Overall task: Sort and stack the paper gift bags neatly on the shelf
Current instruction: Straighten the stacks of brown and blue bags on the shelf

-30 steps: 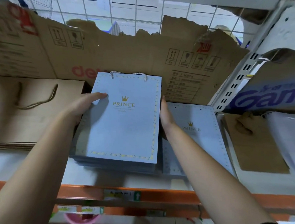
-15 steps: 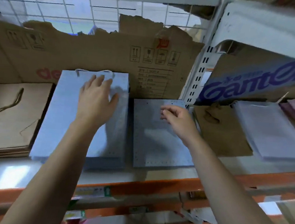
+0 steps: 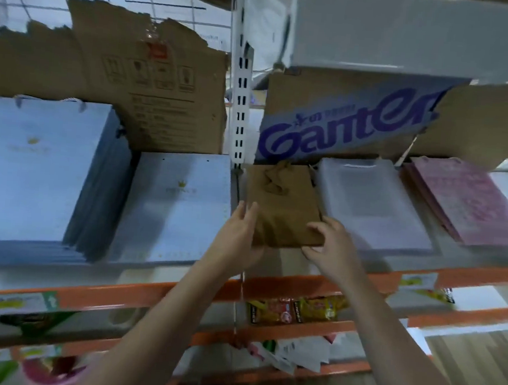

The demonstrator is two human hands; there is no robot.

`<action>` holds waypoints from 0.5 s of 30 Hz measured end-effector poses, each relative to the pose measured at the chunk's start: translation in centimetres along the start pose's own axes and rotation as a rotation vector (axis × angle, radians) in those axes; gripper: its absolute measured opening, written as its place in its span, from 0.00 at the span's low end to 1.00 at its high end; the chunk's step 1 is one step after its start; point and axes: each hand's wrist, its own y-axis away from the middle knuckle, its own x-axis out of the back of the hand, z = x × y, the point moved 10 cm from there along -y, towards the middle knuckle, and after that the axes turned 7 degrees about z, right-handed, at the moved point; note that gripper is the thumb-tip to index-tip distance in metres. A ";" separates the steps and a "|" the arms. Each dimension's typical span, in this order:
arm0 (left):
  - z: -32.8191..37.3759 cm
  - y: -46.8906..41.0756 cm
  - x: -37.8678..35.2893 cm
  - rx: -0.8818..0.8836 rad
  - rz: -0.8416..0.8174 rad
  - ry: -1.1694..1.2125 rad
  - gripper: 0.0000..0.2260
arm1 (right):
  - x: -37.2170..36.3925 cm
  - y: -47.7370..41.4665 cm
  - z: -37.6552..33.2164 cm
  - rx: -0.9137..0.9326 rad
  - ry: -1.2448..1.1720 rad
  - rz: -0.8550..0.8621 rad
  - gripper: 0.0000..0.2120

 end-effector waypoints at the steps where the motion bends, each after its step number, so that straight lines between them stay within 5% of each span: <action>1: 0.2 0.0 -1.4 0.056 -0.034 0.007 0.40 | 0.1 0.0 0.4 0.016 -0.015 -0.021 0.23; 15: 0.1 -2.6 -3.6 0.239 0.029 -0.082 0.32 | -0.9 -3.4 0.1 0.057 -0.103 -0.096 0.28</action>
